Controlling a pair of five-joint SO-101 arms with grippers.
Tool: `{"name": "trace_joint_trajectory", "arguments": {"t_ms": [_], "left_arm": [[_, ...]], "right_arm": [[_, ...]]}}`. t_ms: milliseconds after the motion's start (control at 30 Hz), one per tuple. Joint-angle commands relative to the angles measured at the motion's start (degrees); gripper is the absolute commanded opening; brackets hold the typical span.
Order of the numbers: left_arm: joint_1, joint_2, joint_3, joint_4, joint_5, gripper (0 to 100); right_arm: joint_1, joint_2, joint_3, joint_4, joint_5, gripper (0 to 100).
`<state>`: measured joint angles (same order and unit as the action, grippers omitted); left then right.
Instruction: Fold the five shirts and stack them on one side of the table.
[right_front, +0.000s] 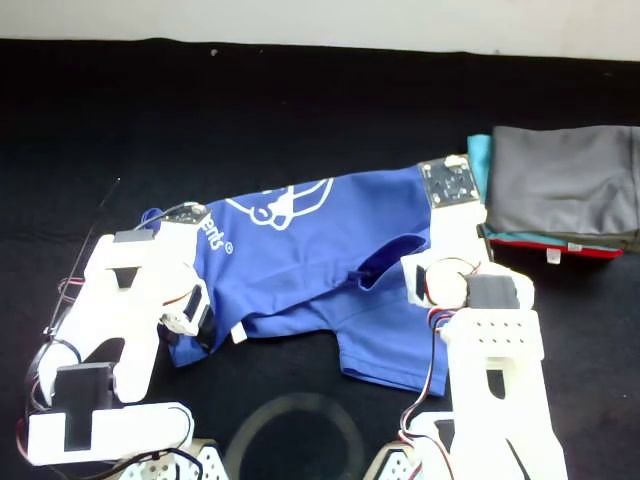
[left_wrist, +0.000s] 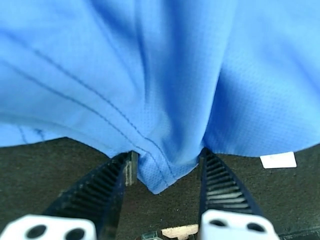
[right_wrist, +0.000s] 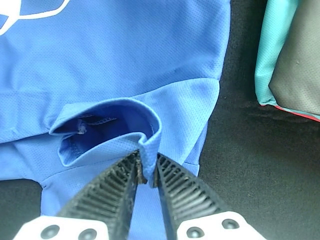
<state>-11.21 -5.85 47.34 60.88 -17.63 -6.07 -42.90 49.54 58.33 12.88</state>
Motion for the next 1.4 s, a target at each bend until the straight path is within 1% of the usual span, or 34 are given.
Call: {"name": "trace_joint_trajectory", "arguments": {"t_ms": [0,100,133,233,300,400,533,600,700,833,1000,1167,1233,1367], "left_arm": [[0.8,0.5,0.6,-1.0,0.1,20],[1.0,3.8,-0.5,1.8,0.0,19],[1.0,5.1,-1.5,2.4,0.0,15],[1.0,8.0,-4.8,3.5,0.1,0],[1.4,9.5,-6.4,3.7,0.1,3],[2.4,10.2,-7.3,3.7,0.2,1],[4.6,9.2,-8.7,5.2,1.5,1],[5.1,7.5,-11.2,8.6,3.3,1],[5.3,3.3,-17.0,15.8,4.6,1],[5.1,-3.9,-26.1,25.0,4.7,1],[5.0,-7.5,-34.8,33.2,4.6,1],[4.4,-8.0,-42.3,38.2,4.7,1],[2.7,-8.0,-46.9,38.9,4.4,1],[-3.2,-7.4,-55.2,38.9,3.6,1]], "right_arm": [[0.7,-2.0,-0.4,-0.7,-0.5,0.5],[0.7,-2.0,-0.4,-0.7,-0.6,0.5],[0.7,-2.0,-0.4,-0.7,-0.6,0.5],[0.7,-2.0,-0.4,-0.7,-0.6,0.5],[0.7,-2.0,-0.4,-0.8,-0.6,0.5],[0.7,-2.0,-0.4,-0.8,-0.7,0.5],[0.7,-2.0,-0.4,-0.8,-0.7,0.5],[0.7,-2.0,-0.4,-0.9,-0.7,0.5],[0.7,-2.0,-0.5,-1.5,-0.7,0.5],[1.5,-1.5,-1.3,-5.9,-0.4,0.5],[5.3,-1.4,-8.7,-5.1,-0.4,0.5],[7.6,-1.4,-20.4,-1.8,-0.2,0.5],[7.5,-1.3,-25.0,-1.7,0.0,0.5],[6.2,2.9,-33.2,-1.6,4.6,0.5]]}}
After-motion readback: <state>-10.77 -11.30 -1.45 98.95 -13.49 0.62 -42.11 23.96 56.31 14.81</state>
